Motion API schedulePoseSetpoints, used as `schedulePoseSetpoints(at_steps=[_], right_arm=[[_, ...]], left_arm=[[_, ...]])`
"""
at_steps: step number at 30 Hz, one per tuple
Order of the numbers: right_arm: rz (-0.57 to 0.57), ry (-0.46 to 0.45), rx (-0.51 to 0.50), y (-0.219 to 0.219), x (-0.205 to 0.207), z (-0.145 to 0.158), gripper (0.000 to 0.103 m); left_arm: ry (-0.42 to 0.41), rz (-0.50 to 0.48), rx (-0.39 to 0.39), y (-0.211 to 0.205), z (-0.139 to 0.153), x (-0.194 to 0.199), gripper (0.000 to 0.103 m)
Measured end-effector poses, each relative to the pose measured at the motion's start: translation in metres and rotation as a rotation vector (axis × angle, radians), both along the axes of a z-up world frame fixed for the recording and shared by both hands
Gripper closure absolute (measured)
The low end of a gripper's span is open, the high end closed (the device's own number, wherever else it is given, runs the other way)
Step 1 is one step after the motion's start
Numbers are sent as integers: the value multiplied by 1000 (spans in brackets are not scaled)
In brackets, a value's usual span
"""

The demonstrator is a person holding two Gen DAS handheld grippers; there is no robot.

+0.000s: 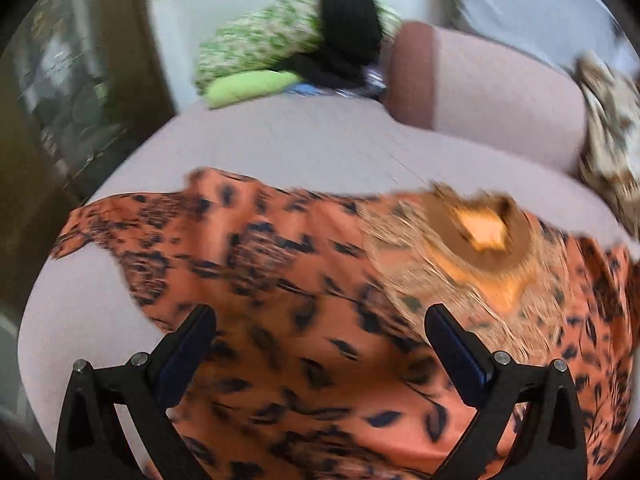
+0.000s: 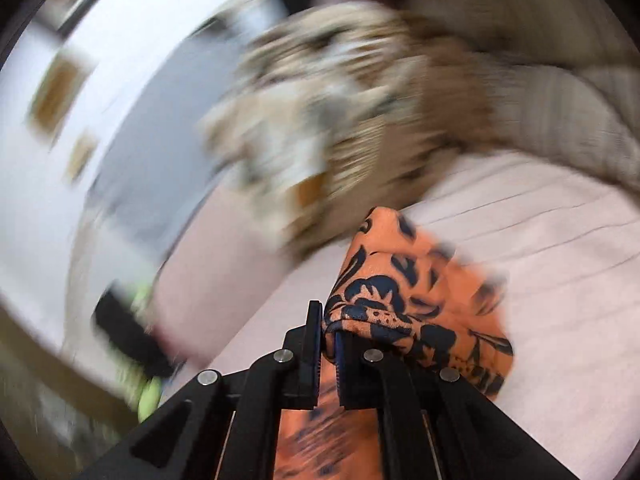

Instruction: Fold small clothes

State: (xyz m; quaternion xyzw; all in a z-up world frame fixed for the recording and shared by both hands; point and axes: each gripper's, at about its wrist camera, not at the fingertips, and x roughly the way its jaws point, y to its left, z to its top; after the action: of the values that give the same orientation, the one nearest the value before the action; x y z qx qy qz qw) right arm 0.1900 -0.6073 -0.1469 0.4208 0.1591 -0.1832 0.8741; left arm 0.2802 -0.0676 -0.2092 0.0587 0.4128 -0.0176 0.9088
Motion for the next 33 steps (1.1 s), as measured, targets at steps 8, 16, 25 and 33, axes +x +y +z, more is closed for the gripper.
schedulePoseSetpoints(at_steps=[8, 16, 25, 33], right_arm=[[491, 52, -104, 226, 118, -7, 97], [787, 282, -186, 385, 153, -88, 62], [690, 123, -129, 339, 84, -55, 20], [384, 149, 351, 260, 125, -102, 20]], left_arm=[[-54, 217, -7, 92, 23, 19, 0], [-42, 357, 10, 149, 19, 26, 0], [-11, 329, -5, 140, 16, 22, 0], [8, 365, -18, 159, 14, 21, 0]])
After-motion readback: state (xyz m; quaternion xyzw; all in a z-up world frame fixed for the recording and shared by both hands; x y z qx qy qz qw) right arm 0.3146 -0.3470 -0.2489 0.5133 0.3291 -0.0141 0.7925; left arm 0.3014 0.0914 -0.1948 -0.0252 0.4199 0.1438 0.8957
